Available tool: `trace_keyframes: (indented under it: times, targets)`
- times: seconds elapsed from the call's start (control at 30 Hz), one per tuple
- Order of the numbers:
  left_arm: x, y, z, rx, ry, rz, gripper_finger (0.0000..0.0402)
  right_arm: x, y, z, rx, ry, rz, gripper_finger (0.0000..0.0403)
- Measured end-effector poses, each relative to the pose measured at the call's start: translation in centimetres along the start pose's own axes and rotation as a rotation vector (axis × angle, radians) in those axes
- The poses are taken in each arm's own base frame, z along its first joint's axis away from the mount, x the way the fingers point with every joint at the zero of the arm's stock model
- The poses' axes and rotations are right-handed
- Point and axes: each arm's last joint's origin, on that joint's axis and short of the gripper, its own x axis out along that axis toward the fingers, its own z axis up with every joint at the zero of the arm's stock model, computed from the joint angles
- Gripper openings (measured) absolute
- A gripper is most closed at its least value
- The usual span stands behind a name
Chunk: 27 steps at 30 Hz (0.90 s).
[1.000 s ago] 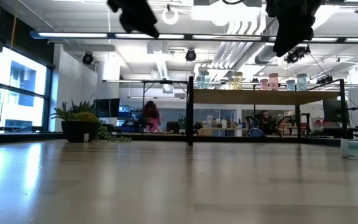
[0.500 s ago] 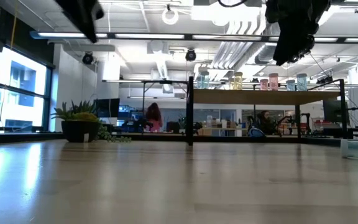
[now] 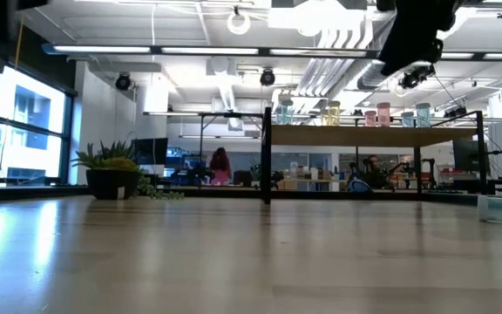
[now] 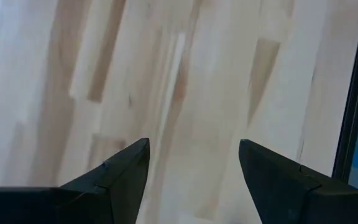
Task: Pick and place medicine bottles onto shelf by color
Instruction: Put the blue pill bottle aligned with the other blue pill bottles on the shelf
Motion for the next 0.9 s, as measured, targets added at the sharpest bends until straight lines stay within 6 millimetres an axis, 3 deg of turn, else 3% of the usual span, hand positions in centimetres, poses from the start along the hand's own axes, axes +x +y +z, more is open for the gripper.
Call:
trace_keyframes:
  times: [0.27,0.6,0.9]
  targets:
    - [0.1,-2.0,-5.2,-0.149,0.008,-0.004,0.0239,-0.8,2.3,-0.7,-0.030,-0.090,0.056,0.0160]
    - [-1.1,-4.4,-9.4,-0.292,0.024,-0.111,0.0239,-1.1,3.1,-0.8,-0.042,-0.160,0.051,0.0160]
    - [0.9,-7.2,-13.8,-0.349,-0.009,-0.068,0.0239,-1.1,3.1,-0.8,-0.043,-0.162,0.047,0.0160]
